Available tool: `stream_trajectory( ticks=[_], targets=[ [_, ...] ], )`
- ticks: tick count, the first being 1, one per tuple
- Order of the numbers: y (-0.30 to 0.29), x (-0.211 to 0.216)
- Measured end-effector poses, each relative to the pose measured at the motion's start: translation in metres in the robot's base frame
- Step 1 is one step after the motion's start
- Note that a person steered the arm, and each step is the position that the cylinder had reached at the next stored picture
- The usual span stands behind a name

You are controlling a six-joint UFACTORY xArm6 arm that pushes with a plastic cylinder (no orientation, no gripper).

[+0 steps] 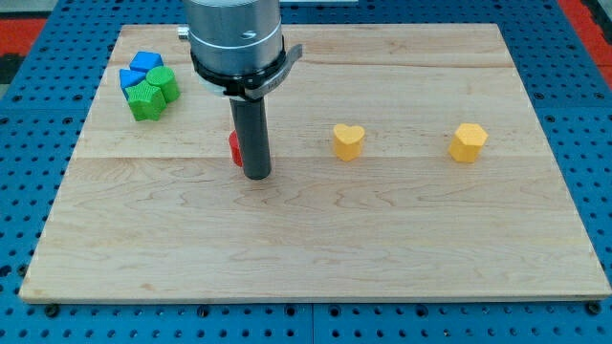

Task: Slide red star towards center left

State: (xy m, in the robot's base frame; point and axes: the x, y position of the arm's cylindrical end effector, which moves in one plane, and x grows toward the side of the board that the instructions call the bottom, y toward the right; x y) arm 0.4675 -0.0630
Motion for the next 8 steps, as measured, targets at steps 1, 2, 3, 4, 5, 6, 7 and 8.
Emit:
stream_trajectory(
  ticks=[1,2,3,4,5,6,7,8],
  targets=[
    [0.015,-0.002],
    [0.039,-0.091],
    [0.008,-0.187],
    [0.088,-0.23],
    [0.118,-0.273],
    [0.052,-0.268],
    [-0.029,-0.273],
    [-0.031,-0.242]
  ],
)
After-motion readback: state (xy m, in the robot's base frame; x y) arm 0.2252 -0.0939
